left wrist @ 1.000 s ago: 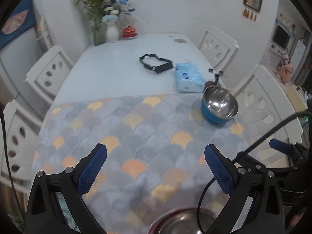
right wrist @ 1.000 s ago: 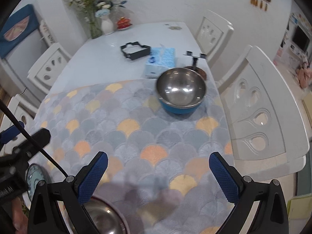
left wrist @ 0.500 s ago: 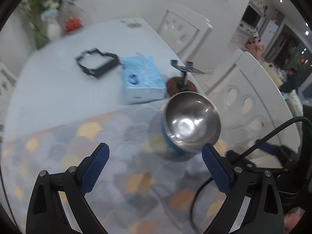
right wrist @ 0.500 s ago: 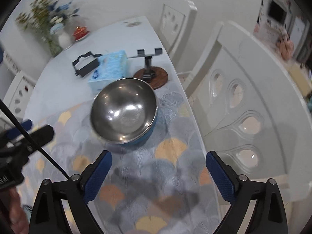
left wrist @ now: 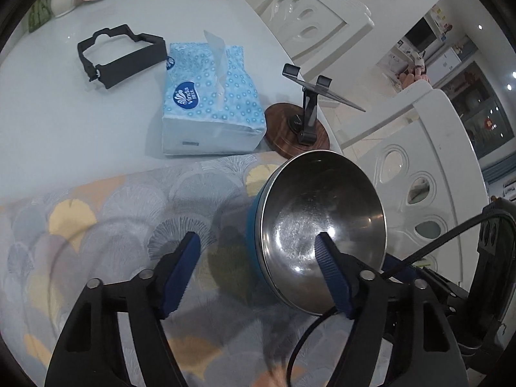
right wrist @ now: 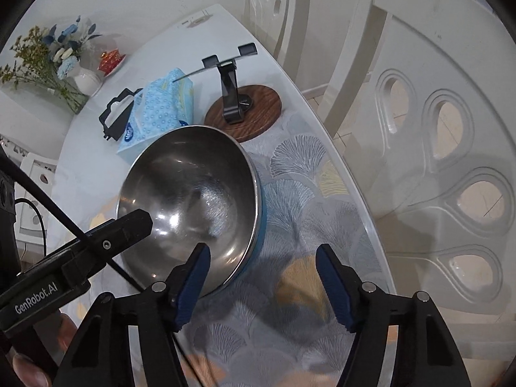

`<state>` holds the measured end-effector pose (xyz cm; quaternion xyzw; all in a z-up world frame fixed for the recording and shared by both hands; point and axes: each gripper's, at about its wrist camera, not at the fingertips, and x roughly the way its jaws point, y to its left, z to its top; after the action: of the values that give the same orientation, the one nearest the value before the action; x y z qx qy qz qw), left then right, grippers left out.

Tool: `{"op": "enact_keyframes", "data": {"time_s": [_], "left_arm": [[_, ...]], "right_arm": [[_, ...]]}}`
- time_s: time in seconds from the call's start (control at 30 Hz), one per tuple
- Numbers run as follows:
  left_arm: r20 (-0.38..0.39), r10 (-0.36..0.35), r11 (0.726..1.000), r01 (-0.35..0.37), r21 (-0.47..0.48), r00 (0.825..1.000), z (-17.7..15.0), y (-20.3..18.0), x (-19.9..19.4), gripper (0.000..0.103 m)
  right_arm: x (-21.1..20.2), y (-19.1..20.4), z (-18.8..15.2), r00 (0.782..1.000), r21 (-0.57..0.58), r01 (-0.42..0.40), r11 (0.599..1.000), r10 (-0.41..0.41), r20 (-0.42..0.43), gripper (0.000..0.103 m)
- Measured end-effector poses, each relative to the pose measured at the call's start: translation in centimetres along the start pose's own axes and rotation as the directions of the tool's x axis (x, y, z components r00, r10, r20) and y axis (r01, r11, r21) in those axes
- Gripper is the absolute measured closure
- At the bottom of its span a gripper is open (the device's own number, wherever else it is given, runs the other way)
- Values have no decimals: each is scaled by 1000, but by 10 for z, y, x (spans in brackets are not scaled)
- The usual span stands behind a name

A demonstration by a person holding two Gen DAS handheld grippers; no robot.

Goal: Organize plates and bowls
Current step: 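Close both grippers on the rim of the blue steel bowl, then lift the blue bowl and lower it into the steel-in-red bowl stack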

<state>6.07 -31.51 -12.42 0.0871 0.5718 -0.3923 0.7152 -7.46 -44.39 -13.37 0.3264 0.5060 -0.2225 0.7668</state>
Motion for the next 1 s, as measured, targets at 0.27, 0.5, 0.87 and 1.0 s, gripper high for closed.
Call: {"op": "enact_keyframes", "data": {"time_s": [0.27,0.5,0.87,1.0], "left_arm": [[-27,-27,1000,27,3,999,-2,8,12,81],[-12,-11,998,12,61,1000,-7,-3,5,87],[81,-40,996,34,83,996,-29,-23,-66,87],[148,-35,995,21,95,988,-52,-36,-114,87]], "right_arm": [[12,-3,5,1000,6,-13,1000,13,-2,54],[13,8,3,1000,-22,-15,1000,15,5,77],[-52,26,-16,996,-77,27,997,-20,81,79],[-98,42,-35,992,-113,31,993,-17,127,79]]}}
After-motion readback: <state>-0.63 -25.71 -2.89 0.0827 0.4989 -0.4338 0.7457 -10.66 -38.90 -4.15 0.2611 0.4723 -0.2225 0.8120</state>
